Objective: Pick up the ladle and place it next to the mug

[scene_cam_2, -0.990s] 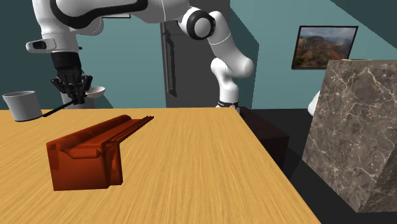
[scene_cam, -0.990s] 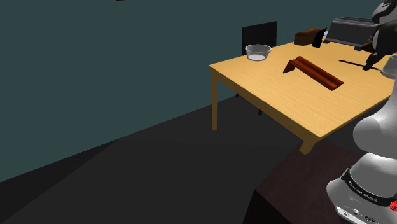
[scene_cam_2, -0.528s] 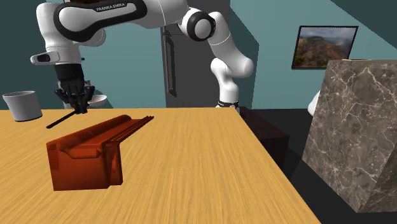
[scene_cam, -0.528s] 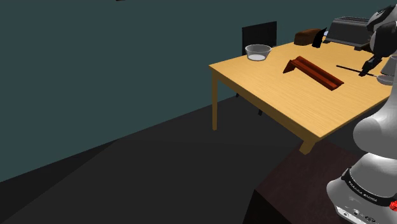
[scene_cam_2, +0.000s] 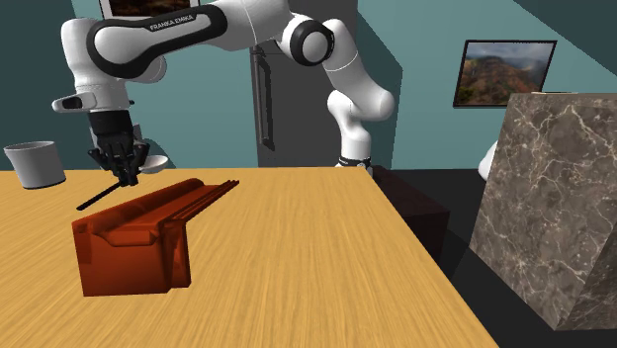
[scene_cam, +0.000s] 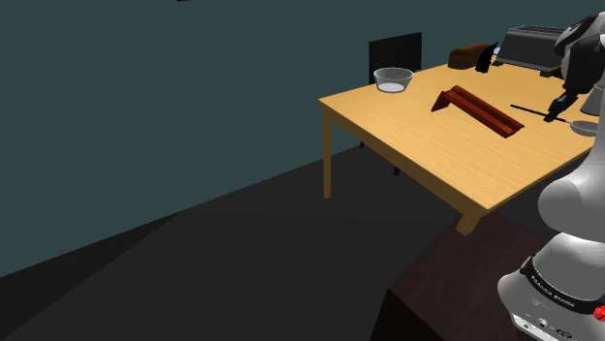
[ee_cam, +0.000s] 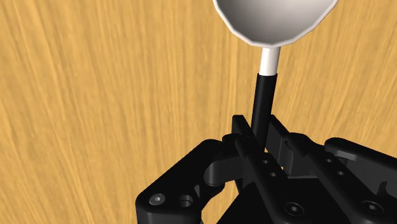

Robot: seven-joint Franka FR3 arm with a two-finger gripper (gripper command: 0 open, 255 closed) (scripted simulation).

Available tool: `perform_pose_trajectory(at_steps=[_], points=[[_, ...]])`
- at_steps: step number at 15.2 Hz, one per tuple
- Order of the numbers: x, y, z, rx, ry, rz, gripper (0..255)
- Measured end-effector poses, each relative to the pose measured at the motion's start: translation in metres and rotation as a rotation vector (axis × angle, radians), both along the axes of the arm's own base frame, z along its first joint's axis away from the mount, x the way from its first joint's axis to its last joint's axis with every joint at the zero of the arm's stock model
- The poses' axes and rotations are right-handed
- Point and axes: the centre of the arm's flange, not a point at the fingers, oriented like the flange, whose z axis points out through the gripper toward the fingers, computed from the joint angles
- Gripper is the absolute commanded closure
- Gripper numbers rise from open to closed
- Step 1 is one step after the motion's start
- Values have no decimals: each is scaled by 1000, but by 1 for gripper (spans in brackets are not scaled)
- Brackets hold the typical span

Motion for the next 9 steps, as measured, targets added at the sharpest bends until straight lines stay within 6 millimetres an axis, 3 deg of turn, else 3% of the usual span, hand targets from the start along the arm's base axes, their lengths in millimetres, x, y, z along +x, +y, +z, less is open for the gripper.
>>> perform_pose_trajectory(at_steps=[2,3,9], points=[[0,0,0,0,0,0,255],[0,0,0,0,0,0,0],[0,0,0,0,0,0,0]])
